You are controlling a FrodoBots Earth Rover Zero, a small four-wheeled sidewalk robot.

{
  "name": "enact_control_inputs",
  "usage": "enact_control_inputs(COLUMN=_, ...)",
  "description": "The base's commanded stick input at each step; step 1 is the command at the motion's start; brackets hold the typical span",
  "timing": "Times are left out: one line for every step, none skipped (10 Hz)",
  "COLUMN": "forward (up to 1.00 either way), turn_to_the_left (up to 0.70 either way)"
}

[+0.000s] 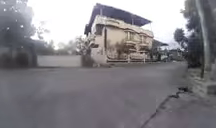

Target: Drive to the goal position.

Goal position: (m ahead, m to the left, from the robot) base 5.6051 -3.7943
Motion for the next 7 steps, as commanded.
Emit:
enact_control_inputs(forward=1.0, turn_to_the_left=-0.32)
enact_control_inputs(forward=1.0, turn_to_the_left=-0.4)
enact_control_inputs(forward=1.0, turn_to_the_left=-0.4)
enact_control_inputs(forward=1.0, turn_to_the_left=-0.4)
enact_control_inputs(forward=1.0, turn_to_the_left=-0.4)
enact_control_inputs(forward=1.0, turn_to_the_left=-0.4)
enact_control_inputs(forward=1.0, turn_to_the_left=-0.4)
